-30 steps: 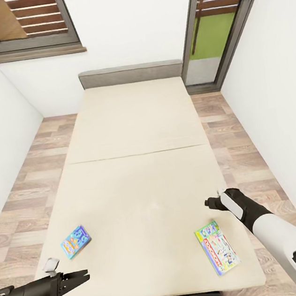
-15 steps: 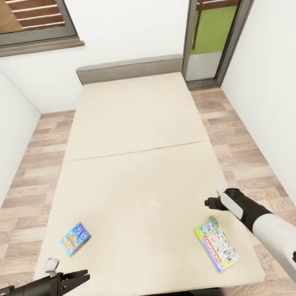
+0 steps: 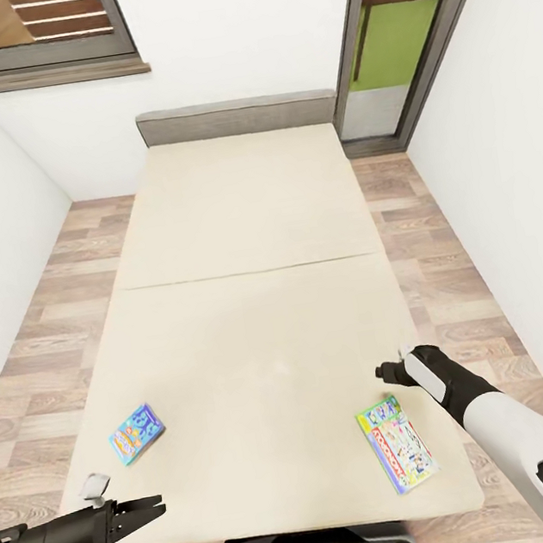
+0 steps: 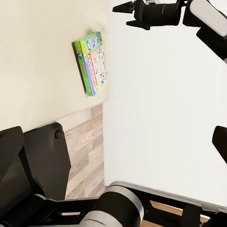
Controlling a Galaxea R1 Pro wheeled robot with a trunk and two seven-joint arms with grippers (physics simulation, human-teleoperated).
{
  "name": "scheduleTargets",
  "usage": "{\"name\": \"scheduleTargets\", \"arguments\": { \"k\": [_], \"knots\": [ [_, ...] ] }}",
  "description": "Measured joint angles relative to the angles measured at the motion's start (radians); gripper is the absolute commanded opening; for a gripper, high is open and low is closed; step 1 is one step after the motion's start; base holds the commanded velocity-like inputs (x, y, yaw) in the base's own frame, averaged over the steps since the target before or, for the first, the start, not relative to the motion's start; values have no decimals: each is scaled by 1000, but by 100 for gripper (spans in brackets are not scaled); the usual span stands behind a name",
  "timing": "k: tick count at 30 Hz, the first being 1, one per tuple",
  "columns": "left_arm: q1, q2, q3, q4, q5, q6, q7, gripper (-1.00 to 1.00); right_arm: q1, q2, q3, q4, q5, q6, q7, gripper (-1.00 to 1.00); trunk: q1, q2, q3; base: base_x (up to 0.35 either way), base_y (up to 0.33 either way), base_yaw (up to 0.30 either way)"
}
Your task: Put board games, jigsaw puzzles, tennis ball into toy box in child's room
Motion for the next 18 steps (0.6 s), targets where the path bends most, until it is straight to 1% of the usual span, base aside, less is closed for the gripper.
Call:
{"name": "scheduleTargets", "arguments": {
  "k": [18],
  "knots": [
    [0, 0, 4, 0, 0, 0, 0, 100, -2, 1, -1, -13, 0, 1, 0, 100, 0, 0, -29, 0, 0, 0]
  ]
}}
